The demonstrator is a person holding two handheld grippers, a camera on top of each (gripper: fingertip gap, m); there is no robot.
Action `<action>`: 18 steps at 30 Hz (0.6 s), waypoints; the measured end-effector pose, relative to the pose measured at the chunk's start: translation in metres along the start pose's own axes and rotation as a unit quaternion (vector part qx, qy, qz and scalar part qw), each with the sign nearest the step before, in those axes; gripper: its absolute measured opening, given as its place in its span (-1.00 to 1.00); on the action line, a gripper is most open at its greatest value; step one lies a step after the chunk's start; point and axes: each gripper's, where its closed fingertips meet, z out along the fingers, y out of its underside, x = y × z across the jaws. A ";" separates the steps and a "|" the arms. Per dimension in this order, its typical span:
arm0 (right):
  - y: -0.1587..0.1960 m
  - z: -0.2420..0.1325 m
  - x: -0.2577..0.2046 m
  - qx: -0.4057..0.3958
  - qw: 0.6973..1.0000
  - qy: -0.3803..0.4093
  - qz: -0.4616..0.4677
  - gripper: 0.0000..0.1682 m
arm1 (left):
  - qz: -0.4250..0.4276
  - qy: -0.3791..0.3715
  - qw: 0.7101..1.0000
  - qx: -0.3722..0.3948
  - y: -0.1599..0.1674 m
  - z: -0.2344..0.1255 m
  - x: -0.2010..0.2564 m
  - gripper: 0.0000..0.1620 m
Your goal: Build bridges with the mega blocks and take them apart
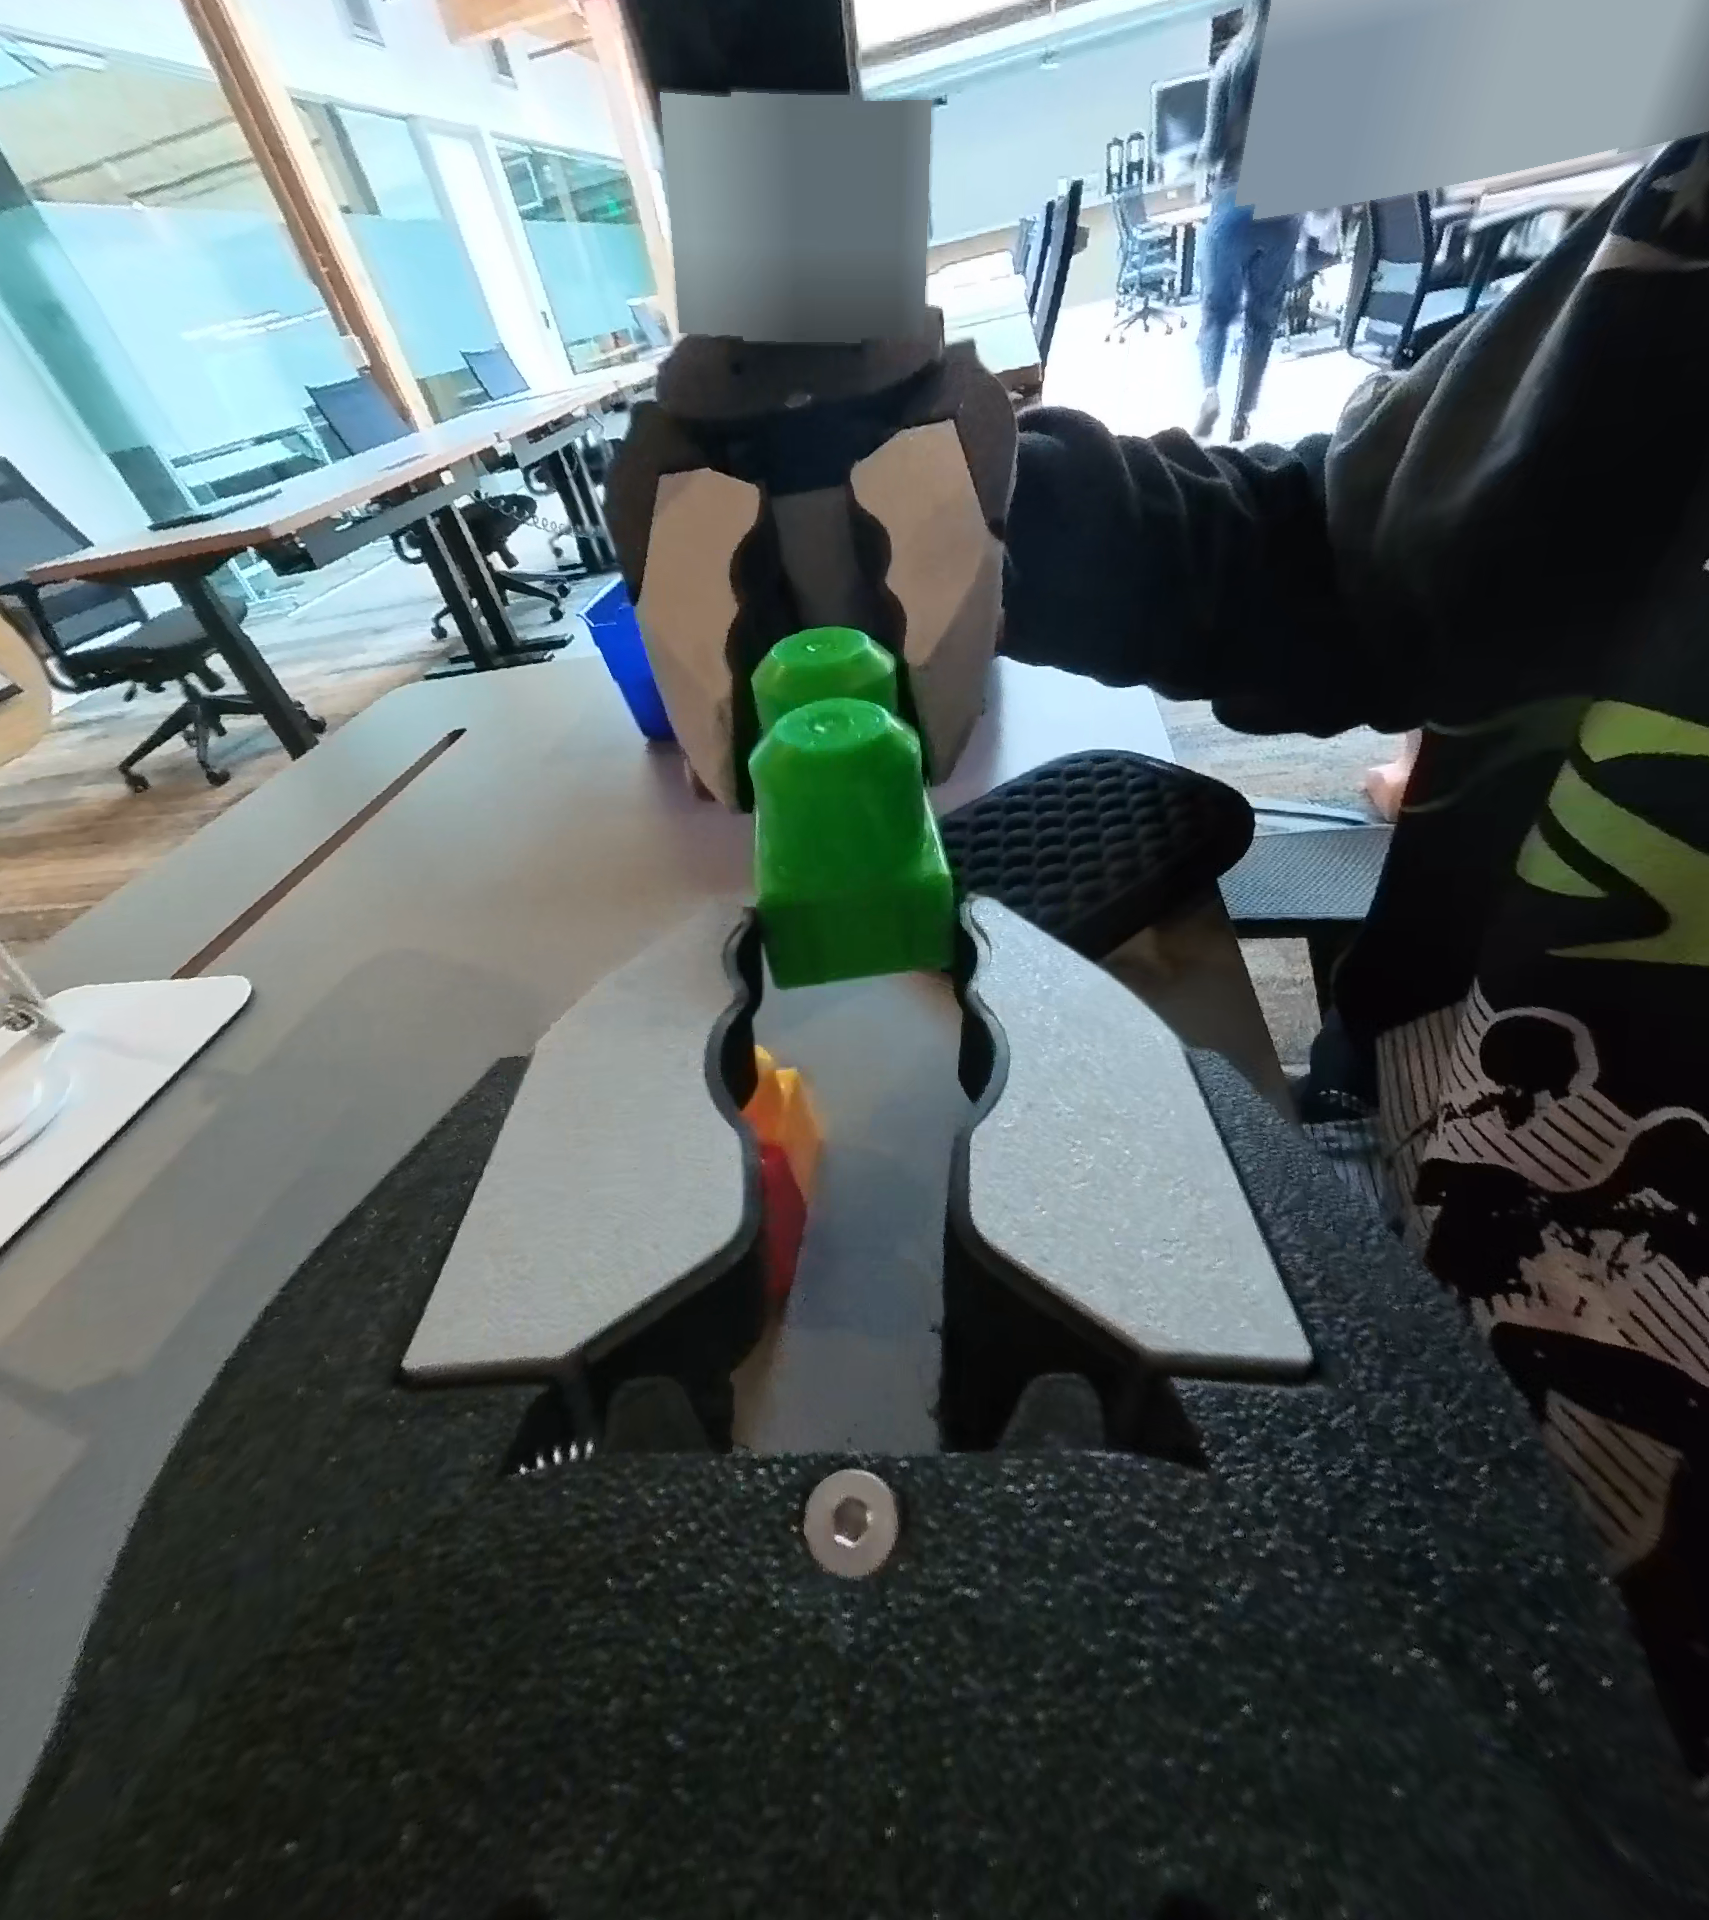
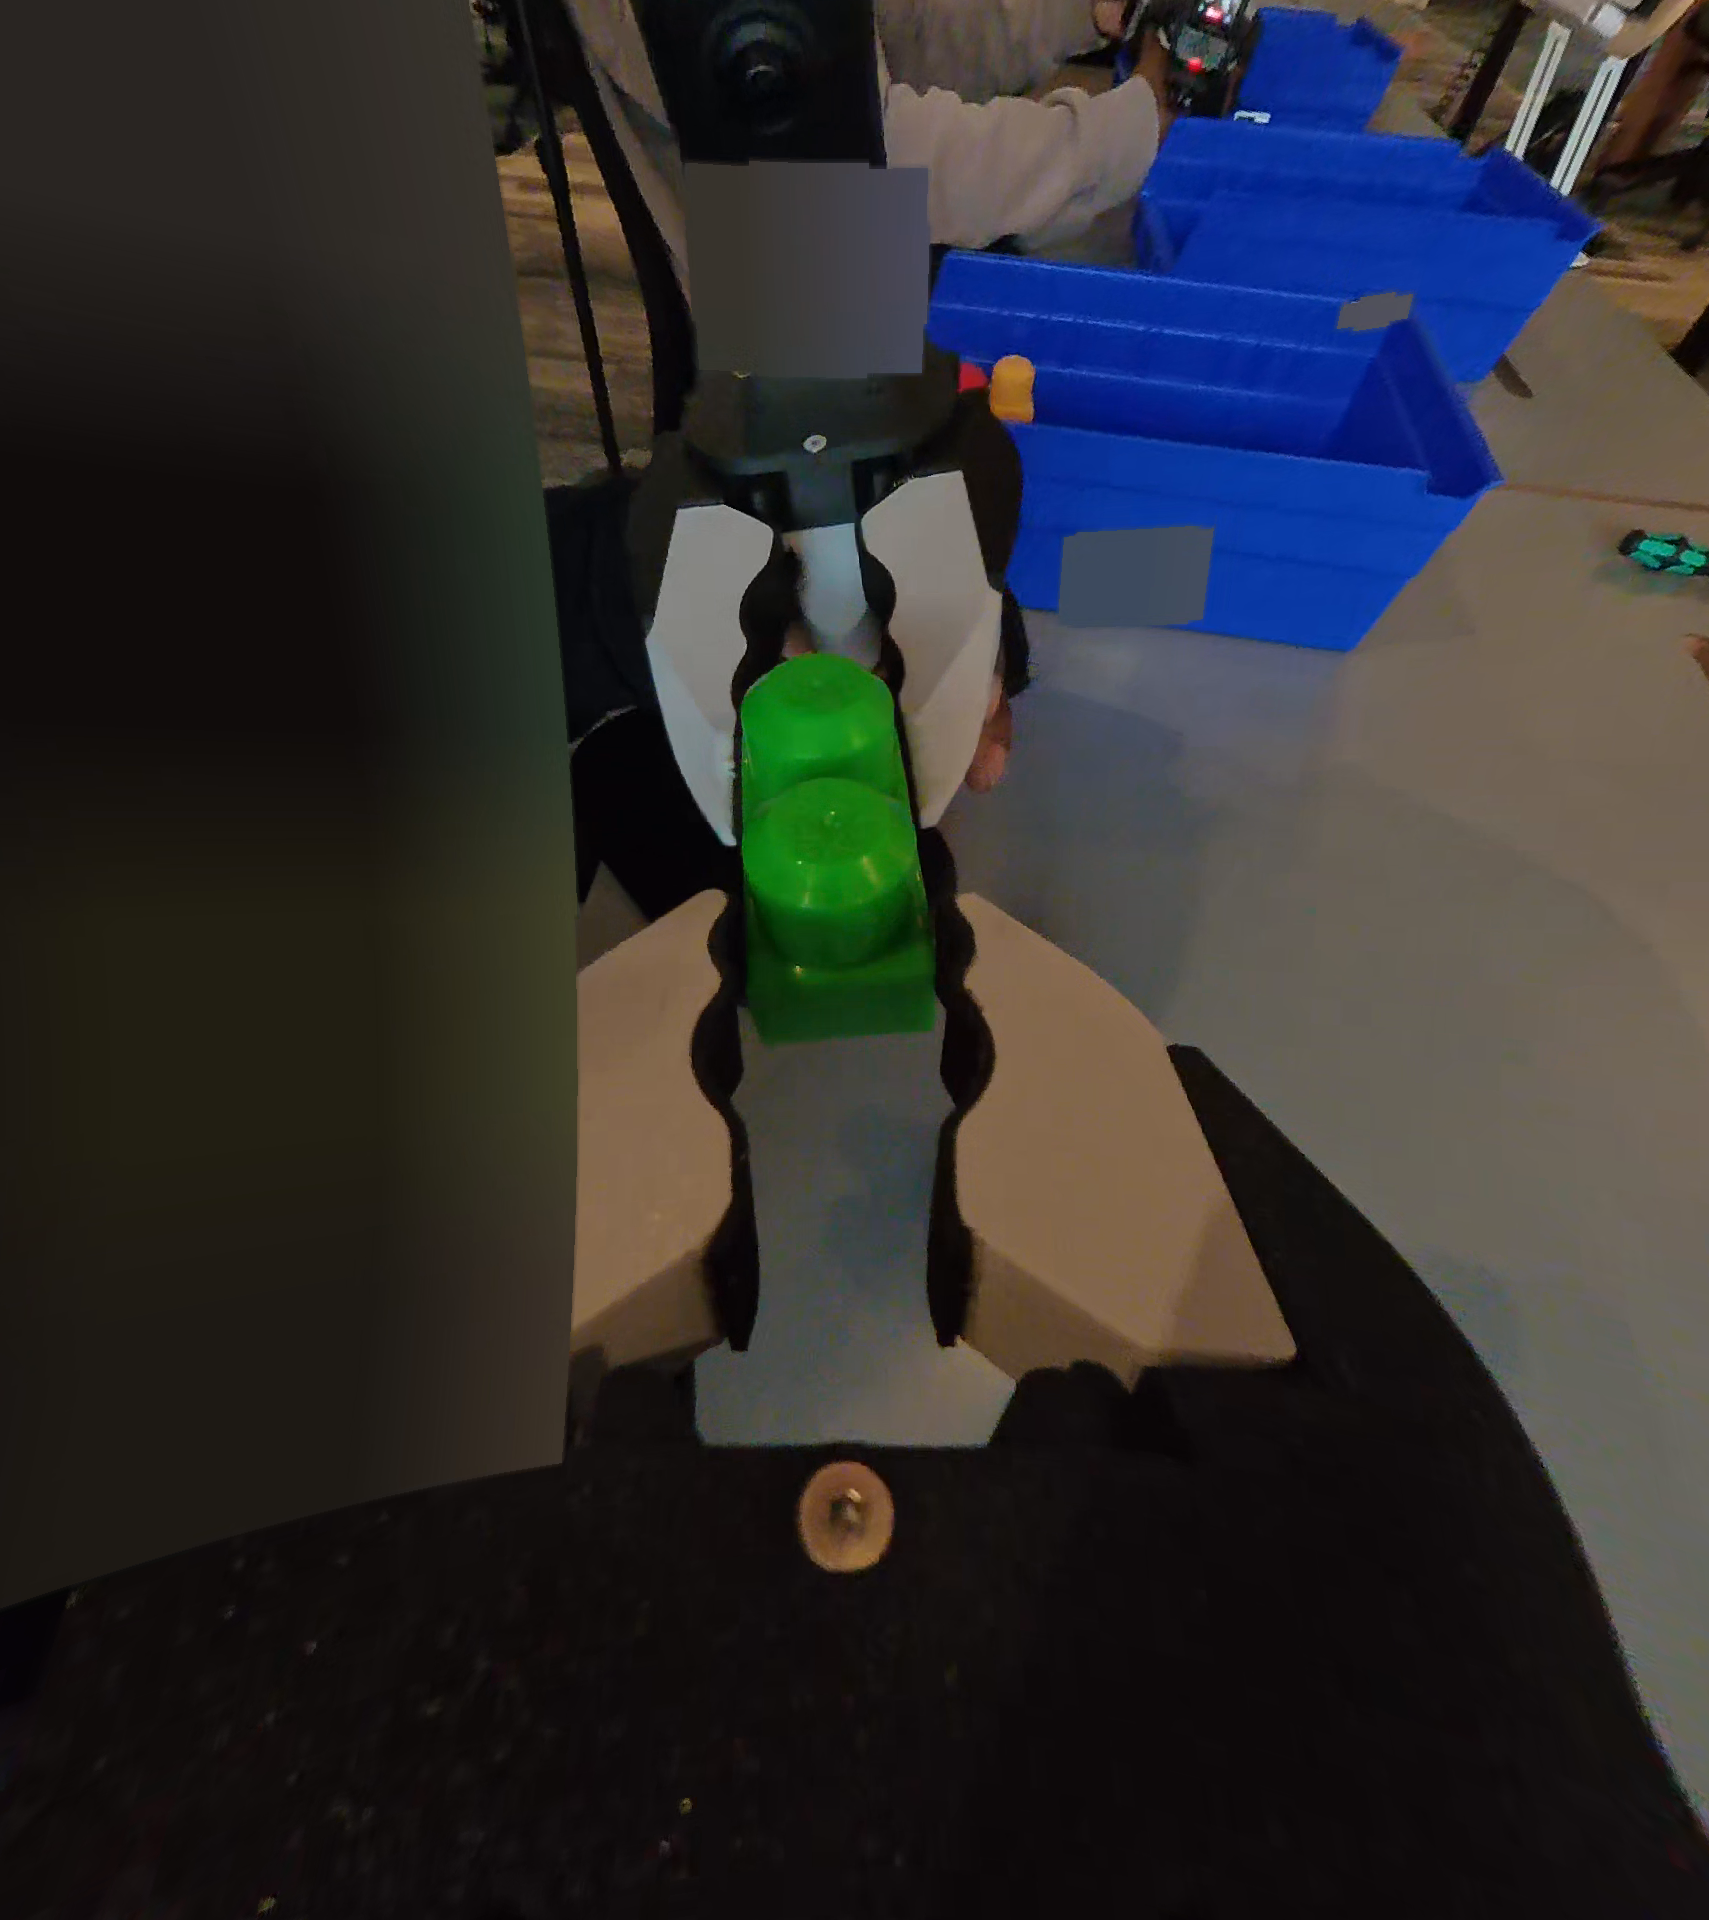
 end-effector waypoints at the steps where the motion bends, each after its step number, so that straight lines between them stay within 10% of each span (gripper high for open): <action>1: 0.001 0.000 0.000 -0.003 1.000 0.000 -0.001 -0.59 | 0.002 0.000 1.000 -0.007 0.002 0.001 0.000 -0.56; 18: 0.030 0.016 -0.002 -0.356 0.932 -0.037 -0.054 -0.43 | -0.001 0.012 0.999 -0.048 0.021 0.010 0.003 -0.58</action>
